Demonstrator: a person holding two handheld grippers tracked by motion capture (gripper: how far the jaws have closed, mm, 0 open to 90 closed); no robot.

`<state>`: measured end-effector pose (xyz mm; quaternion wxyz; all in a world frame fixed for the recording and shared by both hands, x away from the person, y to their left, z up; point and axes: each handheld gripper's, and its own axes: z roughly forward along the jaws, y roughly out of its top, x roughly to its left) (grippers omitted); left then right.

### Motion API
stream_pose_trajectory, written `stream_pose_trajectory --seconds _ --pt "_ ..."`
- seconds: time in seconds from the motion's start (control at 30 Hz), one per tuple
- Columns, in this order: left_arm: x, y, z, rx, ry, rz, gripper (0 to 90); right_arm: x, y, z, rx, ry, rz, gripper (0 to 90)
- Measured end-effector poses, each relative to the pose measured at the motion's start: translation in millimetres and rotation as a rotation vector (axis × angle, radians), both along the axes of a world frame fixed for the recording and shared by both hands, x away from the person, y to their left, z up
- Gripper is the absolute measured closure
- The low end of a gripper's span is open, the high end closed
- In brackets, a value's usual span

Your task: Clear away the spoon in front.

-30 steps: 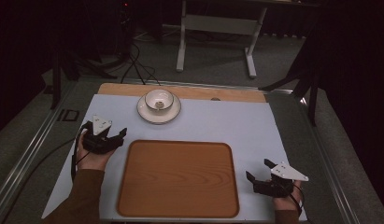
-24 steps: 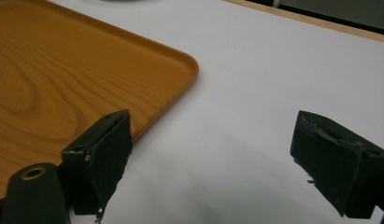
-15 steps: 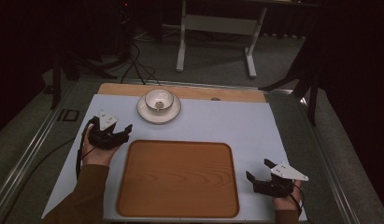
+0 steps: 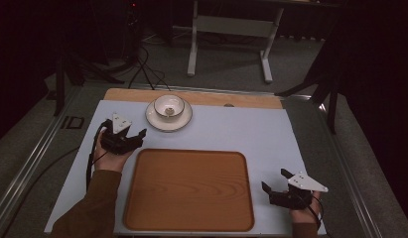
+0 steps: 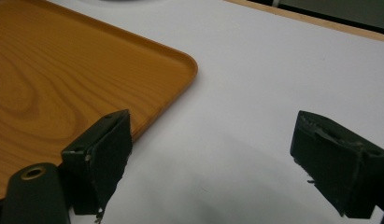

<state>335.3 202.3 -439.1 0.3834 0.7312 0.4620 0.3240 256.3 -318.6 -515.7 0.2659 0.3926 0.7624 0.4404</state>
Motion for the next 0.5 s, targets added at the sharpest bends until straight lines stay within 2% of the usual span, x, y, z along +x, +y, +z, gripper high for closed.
stream_pose_trajectory --seconds 0.2,0.5 --pt "3.7 -2.4 2.2 -0.019 0.0 -0.004 40.2 -0.2 -0.3 0.1 0.002 0.001 -0.002 12.6" --pt "10.5 -8.6 2.0 -0.021 0.01 -0.008 40.2 -0.1 -0.8 0.2 0.001 0.002 -0.002 12.6"
